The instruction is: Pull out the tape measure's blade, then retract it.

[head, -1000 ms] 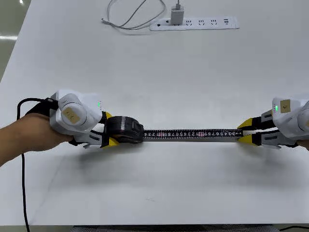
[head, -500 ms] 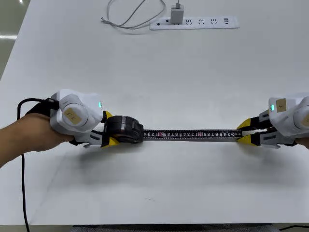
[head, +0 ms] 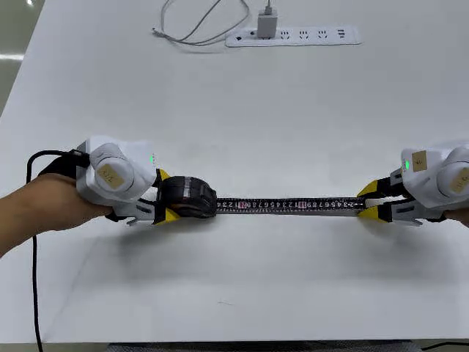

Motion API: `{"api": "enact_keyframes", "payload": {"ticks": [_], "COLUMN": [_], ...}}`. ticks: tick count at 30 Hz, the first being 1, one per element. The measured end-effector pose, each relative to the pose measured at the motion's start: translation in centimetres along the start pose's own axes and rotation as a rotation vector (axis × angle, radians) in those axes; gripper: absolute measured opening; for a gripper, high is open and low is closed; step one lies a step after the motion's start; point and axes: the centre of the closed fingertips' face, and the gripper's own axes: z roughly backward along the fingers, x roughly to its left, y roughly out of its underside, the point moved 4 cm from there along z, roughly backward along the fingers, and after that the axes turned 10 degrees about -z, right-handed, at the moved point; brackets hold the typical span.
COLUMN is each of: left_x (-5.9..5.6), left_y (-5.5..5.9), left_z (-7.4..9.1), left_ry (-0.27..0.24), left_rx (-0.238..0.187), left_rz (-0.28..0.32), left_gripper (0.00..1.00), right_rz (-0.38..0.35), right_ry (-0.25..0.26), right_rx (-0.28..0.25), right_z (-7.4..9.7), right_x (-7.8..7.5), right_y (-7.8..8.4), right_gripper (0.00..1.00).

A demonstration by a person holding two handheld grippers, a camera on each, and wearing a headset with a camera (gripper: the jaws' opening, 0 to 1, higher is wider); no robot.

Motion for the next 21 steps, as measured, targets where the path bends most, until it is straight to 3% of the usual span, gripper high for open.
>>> {"api": "enact_keyframes", "payload": {"ticks": [7,9,13,18,21], "left_x": [-0.03,-0.01,-0.02,-0.05,0.09], "left_y": [0.03,0.0,-0.08,-0.12,0.02], "left_z": [-0.15,-0.18,-0.13,0.01,0.4], "left_ry": [0.001,0.005,0.008,0.008,0.008], "left_rx": [0.005,0.004,0.001,-0.001,-0.003], "left_rz": [0.003,0.008,0.017,0.014,0.019], "left_gripper": [0.3,0.3,0.37,0.38,0.38], "right_rz": [-0.013,-0.021,-0.042,-0.041,-0.078], "right_ry": [0.003,-0.014,0.002,0.004,0.002], "right_rx": [0.0,0.0,0.001,-0.002,-0.041], "right_z": [0.18,0.19,0.39,0.54,0.98], "right_x": [-0.05,0.25,0.09,0.09,0.18], "right_y": [-0.08,-0.12,-0.02,-0.08,-0.7], "right_gripper": [0.13,0.18,0.24,0.23,0.24]}}
